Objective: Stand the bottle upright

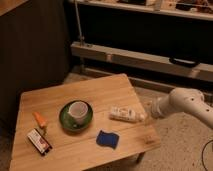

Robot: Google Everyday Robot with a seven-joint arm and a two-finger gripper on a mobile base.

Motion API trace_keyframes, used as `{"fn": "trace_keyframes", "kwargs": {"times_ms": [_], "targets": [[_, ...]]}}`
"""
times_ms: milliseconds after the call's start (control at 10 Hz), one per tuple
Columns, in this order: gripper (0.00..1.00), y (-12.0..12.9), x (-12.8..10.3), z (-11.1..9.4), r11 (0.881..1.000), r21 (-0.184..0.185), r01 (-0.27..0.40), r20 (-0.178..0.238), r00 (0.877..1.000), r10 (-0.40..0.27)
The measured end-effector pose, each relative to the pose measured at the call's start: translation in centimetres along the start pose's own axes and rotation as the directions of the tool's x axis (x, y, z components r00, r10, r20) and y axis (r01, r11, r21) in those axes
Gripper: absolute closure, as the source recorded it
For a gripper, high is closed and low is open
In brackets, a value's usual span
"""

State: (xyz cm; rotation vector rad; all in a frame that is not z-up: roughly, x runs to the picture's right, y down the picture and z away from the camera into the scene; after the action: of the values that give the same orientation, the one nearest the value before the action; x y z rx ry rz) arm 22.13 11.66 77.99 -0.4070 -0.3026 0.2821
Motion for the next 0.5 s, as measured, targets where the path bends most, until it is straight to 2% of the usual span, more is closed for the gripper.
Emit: {"fn": "trace_keyframes", "kwargs": {"times_ms": [100,200,300,400,500], "targets": [[0.35,-2.0,0.4,0.5,1.000,0.027,0.009,-0.019,1.000,-0.008],[0.35,-3.2,0.7,0.9,0.999,0.033,-0.003,-0.012,1.000,0.003],[0.35,-3.8,1.3,1.4,1.000,0.009,-0.028,0.014,1.000,0.028],[0.35,-4.8,2.2,1.9,0.994,-0.053,-0.091,0.097,0.991,0.096],[0.35,-5.0,3.0,1.8,0.988,-0.091,-0.129,0.153,0.978,0.142]]}}
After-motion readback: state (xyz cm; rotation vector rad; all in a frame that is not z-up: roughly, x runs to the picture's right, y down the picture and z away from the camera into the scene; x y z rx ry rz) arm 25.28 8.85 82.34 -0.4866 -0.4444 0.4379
